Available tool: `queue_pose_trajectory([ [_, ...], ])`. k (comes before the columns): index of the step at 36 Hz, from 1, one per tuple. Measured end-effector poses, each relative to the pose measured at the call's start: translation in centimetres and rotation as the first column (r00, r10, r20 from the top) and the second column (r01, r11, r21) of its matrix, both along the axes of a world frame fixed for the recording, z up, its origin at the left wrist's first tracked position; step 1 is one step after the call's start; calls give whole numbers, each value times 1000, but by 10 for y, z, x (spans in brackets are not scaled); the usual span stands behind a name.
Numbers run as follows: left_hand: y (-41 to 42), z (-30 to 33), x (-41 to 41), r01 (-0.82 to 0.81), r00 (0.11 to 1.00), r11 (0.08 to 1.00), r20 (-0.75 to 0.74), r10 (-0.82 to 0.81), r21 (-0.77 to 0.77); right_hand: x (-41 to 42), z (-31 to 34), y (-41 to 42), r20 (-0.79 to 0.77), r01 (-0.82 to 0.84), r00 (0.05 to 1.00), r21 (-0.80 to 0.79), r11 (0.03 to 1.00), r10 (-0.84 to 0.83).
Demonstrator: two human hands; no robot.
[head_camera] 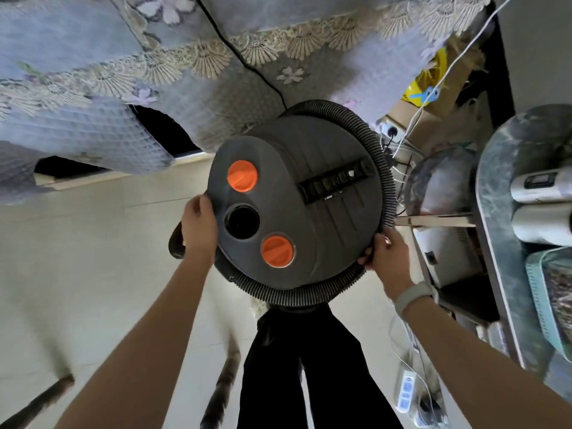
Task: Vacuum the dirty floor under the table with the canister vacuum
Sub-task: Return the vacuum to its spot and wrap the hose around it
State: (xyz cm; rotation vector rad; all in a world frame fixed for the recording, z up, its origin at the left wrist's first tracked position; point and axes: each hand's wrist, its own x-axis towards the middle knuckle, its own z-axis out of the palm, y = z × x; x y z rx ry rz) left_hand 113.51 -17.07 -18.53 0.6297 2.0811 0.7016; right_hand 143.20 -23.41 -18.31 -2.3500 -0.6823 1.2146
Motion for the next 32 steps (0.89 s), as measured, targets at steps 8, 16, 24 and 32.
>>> queue_pose_trajectory([
  [8,-130,-5,42,-127,984,927,72,162,-354,-24,-5,-28,44,0,999,-151,989,7],
  [16,-183,3,76,128,811,718,489,321,-684,-43,6,-55,-87,-6,996,-205,979,-12],
  [24,-181,13,75,32,499,679,601,624,-733,-75,28,-64,-541,374,705,-266,888,-459],
  [32,-146,25,54,-438,659,846,532,532,-303,-95,36,-61,-586,428,642,-263,865,-495],
])
